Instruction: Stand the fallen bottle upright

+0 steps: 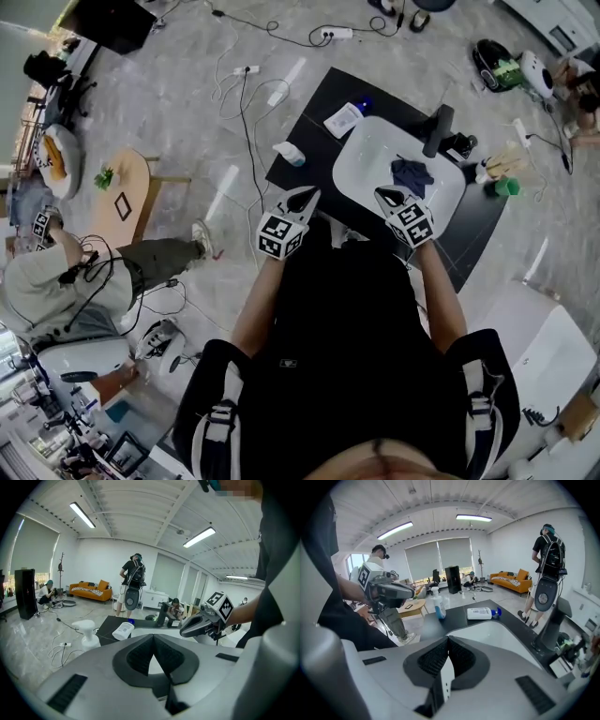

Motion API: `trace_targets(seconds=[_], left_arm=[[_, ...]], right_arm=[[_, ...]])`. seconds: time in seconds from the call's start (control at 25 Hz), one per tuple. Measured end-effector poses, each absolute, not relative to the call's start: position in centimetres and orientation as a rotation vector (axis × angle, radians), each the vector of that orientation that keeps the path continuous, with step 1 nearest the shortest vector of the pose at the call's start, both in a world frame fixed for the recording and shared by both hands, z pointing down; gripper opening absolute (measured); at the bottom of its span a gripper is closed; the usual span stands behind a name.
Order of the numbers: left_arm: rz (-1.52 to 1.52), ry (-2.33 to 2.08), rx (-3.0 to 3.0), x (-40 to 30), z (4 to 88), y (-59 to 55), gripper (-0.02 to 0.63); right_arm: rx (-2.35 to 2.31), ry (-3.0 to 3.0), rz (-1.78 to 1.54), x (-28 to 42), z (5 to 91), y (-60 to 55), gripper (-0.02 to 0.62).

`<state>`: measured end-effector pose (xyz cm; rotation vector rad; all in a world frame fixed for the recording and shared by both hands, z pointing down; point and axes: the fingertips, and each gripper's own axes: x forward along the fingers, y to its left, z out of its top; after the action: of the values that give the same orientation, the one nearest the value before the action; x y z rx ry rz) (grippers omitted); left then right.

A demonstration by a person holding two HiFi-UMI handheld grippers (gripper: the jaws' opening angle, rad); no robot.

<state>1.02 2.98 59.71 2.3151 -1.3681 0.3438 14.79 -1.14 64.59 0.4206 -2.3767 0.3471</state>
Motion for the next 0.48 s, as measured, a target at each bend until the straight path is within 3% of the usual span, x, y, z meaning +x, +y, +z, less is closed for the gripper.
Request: trace_targets(seconds=[0.48], left_arm=[[0.297,-1.269,2.471,-3.6,55.3,-1.6,0.014]], right_arm=[[0.705,-2.344,0.31,14.0,61.0,-8.5,0.06]])
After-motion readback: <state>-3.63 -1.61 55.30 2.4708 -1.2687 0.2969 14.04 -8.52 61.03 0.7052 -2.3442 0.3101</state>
